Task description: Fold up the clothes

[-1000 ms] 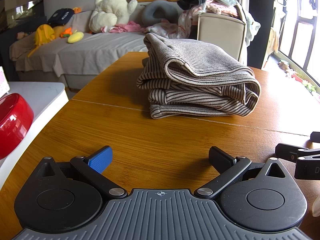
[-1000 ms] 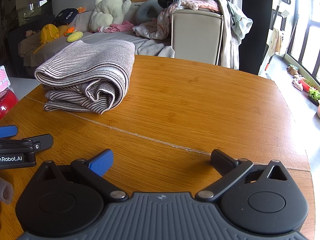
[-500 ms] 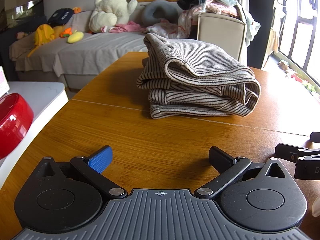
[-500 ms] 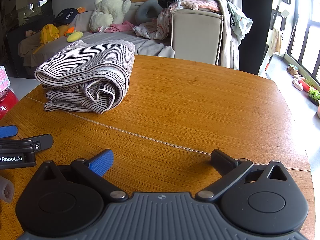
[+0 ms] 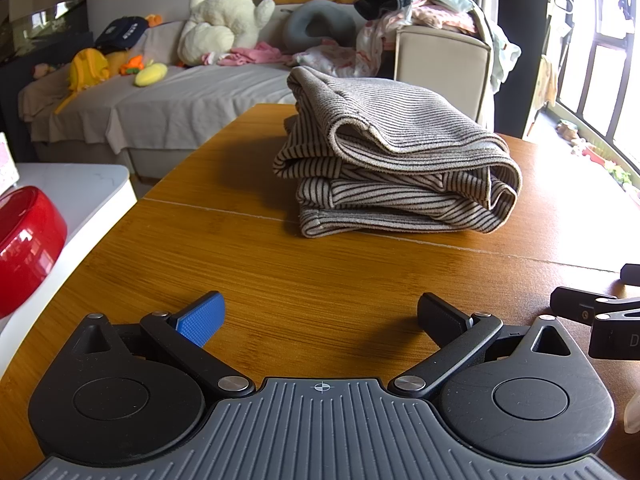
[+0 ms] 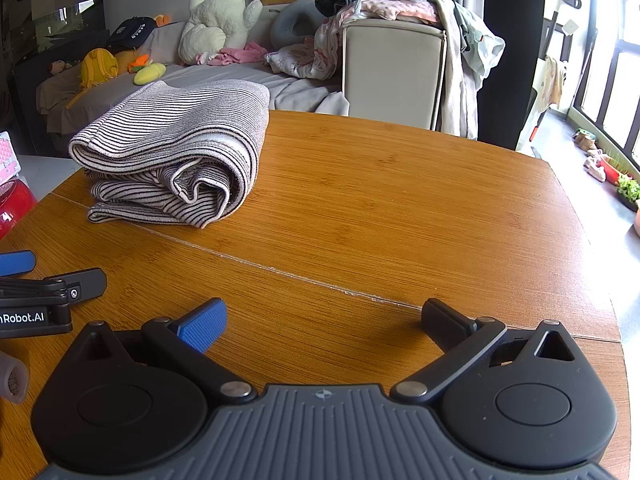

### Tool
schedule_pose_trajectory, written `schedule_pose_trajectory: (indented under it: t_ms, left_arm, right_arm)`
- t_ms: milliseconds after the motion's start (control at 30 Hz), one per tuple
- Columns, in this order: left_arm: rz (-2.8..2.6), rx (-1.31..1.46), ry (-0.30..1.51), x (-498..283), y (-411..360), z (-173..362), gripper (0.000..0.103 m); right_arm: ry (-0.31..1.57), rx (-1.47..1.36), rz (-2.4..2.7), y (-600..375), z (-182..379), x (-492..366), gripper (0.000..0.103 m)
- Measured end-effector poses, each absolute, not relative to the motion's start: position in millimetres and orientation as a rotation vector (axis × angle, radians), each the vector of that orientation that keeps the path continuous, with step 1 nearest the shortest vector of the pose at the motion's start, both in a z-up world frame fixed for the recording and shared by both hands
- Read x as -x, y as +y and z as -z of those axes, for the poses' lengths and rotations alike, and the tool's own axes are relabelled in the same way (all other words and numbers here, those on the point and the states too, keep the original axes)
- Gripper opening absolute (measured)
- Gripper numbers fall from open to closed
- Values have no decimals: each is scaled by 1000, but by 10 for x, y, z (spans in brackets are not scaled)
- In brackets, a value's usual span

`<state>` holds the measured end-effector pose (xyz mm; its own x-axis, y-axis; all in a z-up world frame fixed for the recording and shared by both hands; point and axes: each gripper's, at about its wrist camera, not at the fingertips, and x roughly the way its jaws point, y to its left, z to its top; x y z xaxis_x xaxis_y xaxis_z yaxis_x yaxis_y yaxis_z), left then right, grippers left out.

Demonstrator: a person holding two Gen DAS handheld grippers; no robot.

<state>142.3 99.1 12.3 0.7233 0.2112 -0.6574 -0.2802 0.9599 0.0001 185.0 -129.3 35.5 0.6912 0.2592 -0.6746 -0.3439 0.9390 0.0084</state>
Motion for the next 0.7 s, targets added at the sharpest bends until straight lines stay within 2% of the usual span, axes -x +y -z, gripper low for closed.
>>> schedule_pose_trajectory:
  t_ms: [700]
  left_arm:
    - [-277, 105, 711, -1426, 985, -114, 103]
  right_arm:
    - [731, 134, -359, -1220, -351, -1945, 103]
